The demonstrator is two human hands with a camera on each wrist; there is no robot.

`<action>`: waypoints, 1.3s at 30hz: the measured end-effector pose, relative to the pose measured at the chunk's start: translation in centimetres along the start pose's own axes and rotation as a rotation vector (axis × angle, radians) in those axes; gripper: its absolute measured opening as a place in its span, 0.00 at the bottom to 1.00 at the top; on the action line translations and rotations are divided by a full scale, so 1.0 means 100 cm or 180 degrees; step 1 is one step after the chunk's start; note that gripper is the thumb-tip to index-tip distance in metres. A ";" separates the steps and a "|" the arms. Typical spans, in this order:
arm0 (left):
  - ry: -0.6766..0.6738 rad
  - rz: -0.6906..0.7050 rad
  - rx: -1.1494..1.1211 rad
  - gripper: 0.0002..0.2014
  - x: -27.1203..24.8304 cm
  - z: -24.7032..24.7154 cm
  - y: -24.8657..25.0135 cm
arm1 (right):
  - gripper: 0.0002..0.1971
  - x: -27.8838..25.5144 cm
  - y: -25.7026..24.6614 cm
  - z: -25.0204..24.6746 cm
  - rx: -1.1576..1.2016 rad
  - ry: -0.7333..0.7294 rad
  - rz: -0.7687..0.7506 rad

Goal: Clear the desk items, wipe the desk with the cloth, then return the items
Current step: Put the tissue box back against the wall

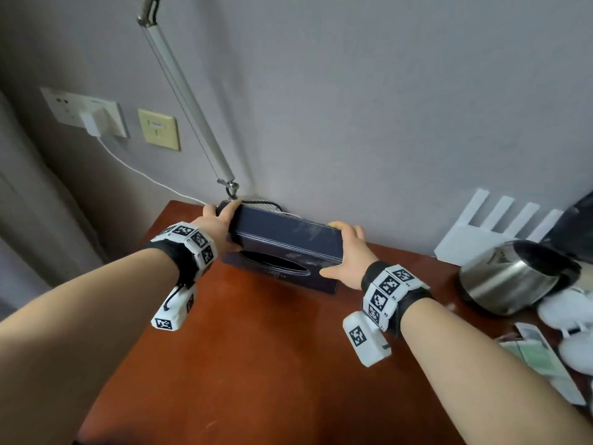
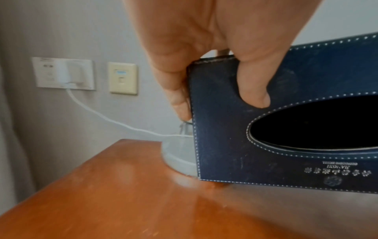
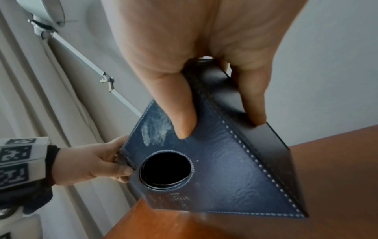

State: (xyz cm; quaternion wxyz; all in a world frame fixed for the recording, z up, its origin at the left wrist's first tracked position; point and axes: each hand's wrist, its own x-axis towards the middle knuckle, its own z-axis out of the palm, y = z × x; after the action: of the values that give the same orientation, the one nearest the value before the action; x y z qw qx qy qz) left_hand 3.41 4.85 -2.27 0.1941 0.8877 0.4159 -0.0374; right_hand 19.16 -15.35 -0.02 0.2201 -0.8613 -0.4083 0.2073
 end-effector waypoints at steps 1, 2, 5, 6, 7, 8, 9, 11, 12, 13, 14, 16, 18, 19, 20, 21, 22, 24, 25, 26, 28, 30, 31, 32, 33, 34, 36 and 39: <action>0.0045 0.0113 0.0033 0.47 0.000 0.002 0.014 | 0.43 -0.007 0.011 -0.009 0.0021 0.0055 0.0055; 0.0093 0.0220 0.0088 0.47 0.001 0.006 0.029 | 0.43 -0.014 0.023 -0.017 0.0040 0.0103 0.0109; 0.0147 0.0386 0.0213 0.47 0.001 0.017 0.077 | 0.42 -0.031 0.058 -0.041 0.0046 0.0193 0.0237; 0.0087 0.0401 0.0139 0.48 0.002 0.023 0.093 | 0.42 -0.035 0.070 -0.048 0.0032 0.0212 0.0276; 0.0025 0.0424 0.0071 0.48 0.002 0.029 0.108 | 0.42 -0.039 0.082 -0.055 0.0015 0.0224 0.0314; -0.0021 0.0454 0.0019 0.48 0.003 0.036 0.122 | 0.42 -0.042 0.093 -0.062 -0.0005 0.0226 0.0353; -0.0054 0.0474 -0.0009 0.47 0.004 0.042 0.136 | 0.42 -0.045 0.105 -0.069 -0.0019 0.0213 0.0395; -0.0111 0.0531 -0.0010 0.46 0.007 0.055 0.160 | 0.42 -0.050 0.130 -0.081 -0.0032 0.0181 0.0464; -0.0127 0.0560 0.0015 0.46 0.009 0.061 0.171 | 0.42 -0.051 0.142 -0.087 -0.0034 0.0174 0.0487; -0.0140 0.0573 0.0060 0.45 0.010 0.065 0.181 | 0.42 -0.052 0.154 -0.092 -0.0035 0.0170 0.0510; -0.0144 0.0593 0.0102 0.44 0.012 0.070 0.191 | 0.42 -0.052 0.164 -0.095 -0.0035 0.0163 0.0531; -0.0190 0.0600 0.0192 0.43 0.015 0.080 0.204 | 0.41 -0.050 0.183 -0.099 -0.0023 0.0138 0.0545; -0.0250 0.0575 0.0199 0.42 0.019 0.091 0.209 | 0.41 -0.043 0.199 -0.098 -0.0013 0.0101 0.0510; -0.0287 0.0555 0.0184 0.42 0.020 0.096 0.209 | 0.41 -0.039 0.204 -0.097 -0.0027 0.0068 0.0484; -0.0324 0.0537 0.0175 0.42 0.022 0.101 0.208 | 0.41 -0.035 0.209 -0.095 -0.0043 0.0017 0.0463; -0.0357 0.0515 0.0166 0.42 0.024 0.105 0.206 | 0.41 -0.031 0.213 -0.094 -0.0054 -0.0042 0.0454; -0.0364 0.0509 0.0157 0.41 0.026 0.108 0.204 | 0.41 -0.027 0.217 -0.092 -0.0055 -0.0089 0.0457; -0.0324 0.0547 0.0196 0.40 0.029 0.111 0.203 | 0.42 -0.020 0.224 -0.089 -0.0053 -0.0122 0.0467; -0.0325 0.0581 0.0223 0.38 0.031 0.112 0.203 | 0.42 -0.017 0.227 -0.088 -0.0065 -0.0127 0.0480; -0.0350 0.0621 0.0234 0.36 0.032 0.112 0.203 | 0.42 -0.015 0.230 -0.087 -0.0078 -0.0137 0.0504; -0.0394 0.0694 0.0236 0.34 0.035 0.114 0.203 | 0.43 -0.012 0.235 -0.085 -0.0054 -0.0153 0.0577; -0.0433 0.0725 0.0182 0.33 0.037 0.117 0.203 | 0.44 -0.011 0.239 -0.083 0.0014 -0.0130 0.0650; -0.0453 0.0721 0.0135 0.34 0.038 0.118 0.203 | 0.43 -0.011 0.239 -0.083 0.0030 -0.0105 0.0680; -0.0454 0.0704 0.0076 0.35 0.038 0.119 0.203 | 0.43 -0.010 0.239 -0.083 0.0036 -0.0073 0.0705; -0.0444 0.0681 0.0007 0.36 0.038 0.119 0.203 | 0.42 -0.009 0.239 -0.083 0.0030 -0.0042 0.0731; -0.0435 0.0666 -0.0059 0.36 0.038 0.118 0.204 | 0.40 -0.009 0.239 -0.083 0.0024 -0.0009 0.0754; -0.0441 0.0662 -0.0162 0.36 0.040 0.117 0.206 | 0.38 -0.007 0.238 -0.083 0.0001 0.0052 0.0827; -0.0423 0.0640 -0.0265 0.34 0.045 0.114 0.208 | 0.35 -0.002 0.238 -0.084 0.0046 0.0177 0.0948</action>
State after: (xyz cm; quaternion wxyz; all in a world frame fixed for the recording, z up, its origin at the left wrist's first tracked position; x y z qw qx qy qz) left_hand 23.08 -8.14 -7.26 0.2606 0.9117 0.3122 -0.0593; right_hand 38.16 -30.83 -6.16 0.2043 -0.9162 -0.2683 0.2166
